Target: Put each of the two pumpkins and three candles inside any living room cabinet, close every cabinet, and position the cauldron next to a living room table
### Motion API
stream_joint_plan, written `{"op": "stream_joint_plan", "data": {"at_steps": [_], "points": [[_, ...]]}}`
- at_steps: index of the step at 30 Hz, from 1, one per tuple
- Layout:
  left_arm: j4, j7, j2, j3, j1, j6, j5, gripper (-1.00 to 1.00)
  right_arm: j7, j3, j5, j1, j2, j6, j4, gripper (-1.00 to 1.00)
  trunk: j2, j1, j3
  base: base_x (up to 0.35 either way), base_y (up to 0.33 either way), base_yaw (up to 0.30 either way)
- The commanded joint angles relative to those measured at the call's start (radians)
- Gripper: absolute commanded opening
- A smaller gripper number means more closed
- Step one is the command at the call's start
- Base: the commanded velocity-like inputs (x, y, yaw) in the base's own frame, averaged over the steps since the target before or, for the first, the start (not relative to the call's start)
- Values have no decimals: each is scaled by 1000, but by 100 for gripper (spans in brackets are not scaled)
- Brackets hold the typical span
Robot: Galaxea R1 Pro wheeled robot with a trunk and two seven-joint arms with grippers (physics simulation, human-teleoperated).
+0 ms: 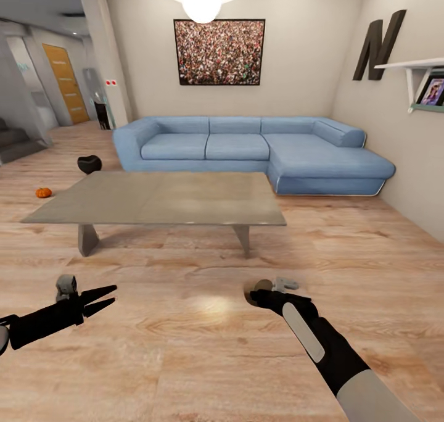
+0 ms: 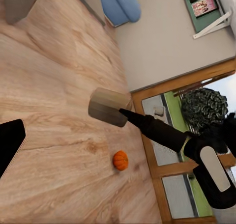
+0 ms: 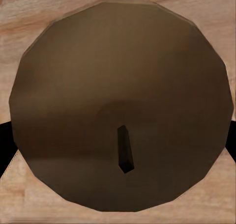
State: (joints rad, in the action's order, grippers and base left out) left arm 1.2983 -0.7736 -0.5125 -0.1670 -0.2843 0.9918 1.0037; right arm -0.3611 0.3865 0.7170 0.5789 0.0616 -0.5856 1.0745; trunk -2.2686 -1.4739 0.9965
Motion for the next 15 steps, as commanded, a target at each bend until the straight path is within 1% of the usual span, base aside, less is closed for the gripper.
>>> {"op": "stream_joint_plan", "data": {"at_steps": [1, 6, 15], "points": [[-1, -4, 0, -1, -1, 4, -2, 100, -10, 3, 10, 1, 1, 0, 2, -100, 0, 0, 0, -122, 112, 254], [-2, -4, -1, -2, -1, 4, -2, 100, -10, 3, 10, 1, 1, 0, 2, -100, 0, 0, -4, -95, 84, 254], [-2, -5, -1, -3, -1, 4, -2, 100, -10, 3, 10, 1, 1, 0, 2, -100, 0, 0, -11, -10, 9, 254]]}}
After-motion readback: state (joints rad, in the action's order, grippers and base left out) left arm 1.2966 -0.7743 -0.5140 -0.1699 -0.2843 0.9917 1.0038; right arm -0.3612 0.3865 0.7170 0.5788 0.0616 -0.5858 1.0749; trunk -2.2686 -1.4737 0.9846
